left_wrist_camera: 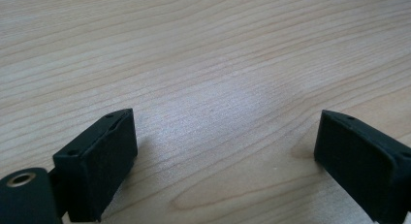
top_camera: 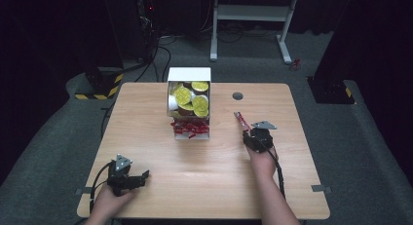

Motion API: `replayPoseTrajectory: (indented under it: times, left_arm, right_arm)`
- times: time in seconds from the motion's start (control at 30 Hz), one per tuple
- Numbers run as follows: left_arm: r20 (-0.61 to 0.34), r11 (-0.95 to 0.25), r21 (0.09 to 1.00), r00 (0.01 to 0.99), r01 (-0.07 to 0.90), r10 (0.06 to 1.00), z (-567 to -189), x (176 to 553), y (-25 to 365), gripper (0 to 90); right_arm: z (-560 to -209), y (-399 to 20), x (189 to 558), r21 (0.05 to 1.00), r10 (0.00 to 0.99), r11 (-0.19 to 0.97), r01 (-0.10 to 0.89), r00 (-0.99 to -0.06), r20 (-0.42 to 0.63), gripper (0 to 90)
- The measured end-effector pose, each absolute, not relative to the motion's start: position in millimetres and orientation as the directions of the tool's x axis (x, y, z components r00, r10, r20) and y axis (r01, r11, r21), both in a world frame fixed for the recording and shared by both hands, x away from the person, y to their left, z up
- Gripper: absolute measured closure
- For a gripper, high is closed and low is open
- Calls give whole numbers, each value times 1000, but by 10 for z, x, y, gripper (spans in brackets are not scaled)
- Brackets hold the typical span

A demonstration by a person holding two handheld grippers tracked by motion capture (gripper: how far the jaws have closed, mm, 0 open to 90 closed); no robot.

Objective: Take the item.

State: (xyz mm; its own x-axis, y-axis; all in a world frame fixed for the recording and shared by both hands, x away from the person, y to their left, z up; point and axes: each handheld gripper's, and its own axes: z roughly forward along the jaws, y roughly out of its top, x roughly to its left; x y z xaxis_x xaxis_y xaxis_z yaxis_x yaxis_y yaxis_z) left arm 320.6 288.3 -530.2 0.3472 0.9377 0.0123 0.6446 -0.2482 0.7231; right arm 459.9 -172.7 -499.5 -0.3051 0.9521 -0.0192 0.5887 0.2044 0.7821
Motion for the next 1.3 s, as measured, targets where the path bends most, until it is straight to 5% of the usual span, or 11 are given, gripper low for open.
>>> replayPoseTrajectory:
  times: [0.7,1.3]
  left_arm:
    - [12,-248,722,346,647,938,-5301,3215,2873,85]
    - [7,-241,724,342,647,940,-5302,3215,2870,85]
  right_arm:
    - [-4951,-2030,4492,797,966,140,587,-259,21,463]
    - [-4842,-1904,4212,819,941,186,543,-337,9,338]
